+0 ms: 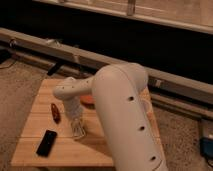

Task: Wipe the white sponge on the table

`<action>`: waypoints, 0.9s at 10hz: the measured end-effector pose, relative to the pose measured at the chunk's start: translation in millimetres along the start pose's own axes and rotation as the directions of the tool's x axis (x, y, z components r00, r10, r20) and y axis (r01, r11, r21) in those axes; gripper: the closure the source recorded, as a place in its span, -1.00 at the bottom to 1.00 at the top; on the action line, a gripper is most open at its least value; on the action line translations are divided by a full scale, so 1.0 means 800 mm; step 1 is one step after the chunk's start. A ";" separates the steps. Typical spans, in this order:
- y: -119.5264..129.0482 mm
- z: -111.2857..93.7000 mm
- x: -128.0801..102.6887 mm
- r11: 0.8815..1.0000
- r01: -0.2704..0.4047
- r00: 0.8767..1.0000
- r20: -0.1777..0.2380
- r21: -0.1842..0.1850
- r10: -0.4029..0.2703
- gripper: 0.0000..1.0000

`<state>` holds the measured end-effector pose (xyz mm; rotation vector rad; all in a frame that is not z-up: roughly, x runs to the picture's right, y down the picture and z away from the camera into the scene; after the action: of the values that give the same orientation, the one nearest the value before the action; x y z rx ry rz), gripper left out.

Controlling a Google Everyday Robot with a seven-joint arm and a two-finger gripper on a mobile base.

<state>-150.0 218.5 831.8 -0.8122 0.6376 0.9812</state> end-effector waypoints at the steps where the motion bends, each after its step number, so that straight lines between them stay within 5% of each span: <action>1: -0.010 0.000 -0.002 1.000 -0.014 1.000 0.001 -0.002 0.014 0.66; 9: -0.024 -0.007 -0.019 1.000 -0.024 1.000 0.008 0.010 0.024 0.66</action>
<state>-139.6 200.7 846.0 -0.7923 0.6463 1.0022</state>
